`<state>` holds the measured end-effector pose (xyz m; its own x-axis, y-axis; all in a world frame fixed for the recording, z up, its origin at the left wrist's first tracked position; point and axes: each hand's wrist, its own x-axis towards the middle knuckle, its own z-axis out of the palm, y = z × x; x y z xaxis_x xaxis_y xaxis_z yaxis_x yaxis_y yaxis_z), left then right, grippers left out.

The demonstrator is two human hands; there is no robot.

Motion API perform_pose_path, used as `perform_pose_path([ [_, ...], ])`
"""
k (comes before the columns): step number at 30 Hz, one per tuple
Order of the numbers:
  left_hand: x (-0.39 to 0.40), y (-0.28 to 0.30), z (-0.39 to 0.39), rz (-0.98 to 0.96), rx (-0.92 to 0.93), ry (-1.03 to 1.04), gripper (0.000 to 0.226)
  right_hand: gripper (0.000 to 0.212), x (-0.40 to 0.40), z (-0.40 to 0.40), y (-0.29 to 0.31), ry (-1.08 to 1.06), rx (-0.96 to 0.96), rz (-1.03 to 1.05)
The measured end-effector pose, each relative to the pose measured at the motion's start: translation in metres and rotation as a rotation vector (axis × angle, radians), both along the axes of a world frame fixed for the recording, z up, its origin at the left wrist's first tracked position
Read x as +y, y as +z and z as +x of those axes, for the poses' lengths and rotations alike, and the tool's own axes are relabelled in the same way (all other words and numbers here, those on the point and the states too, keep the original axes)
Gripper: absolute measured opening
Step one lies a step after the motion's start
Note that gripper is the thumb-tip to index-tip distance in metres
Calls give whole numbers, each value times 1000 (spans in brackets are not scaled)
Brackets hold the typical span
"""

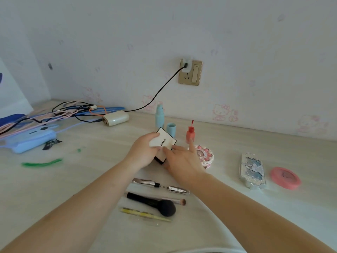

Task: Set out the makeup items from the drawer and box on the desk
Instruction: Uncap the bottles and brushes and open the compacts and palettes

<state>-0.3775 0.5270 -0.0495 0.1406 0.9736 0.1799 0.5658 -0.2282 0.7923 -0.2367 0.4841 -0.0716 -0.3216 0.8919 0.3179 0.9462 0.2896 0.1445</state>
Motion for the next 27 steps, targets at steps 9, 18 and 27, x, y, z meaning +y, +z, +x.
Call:
perform_pose_path([
  [9, -40, 40, -25, -95, -382, -187, 30, 54, -25, 28, 58, 281, 90, 83],
  [18, -71, 67, -6, -219, -602, -248, 17, 64, -73, 39, 86, 257, 164, 31],
  [27, -111, 78, 25, -281, -942, -560, 35, 59, -106, 35, 108, 55, 799, -122],
])
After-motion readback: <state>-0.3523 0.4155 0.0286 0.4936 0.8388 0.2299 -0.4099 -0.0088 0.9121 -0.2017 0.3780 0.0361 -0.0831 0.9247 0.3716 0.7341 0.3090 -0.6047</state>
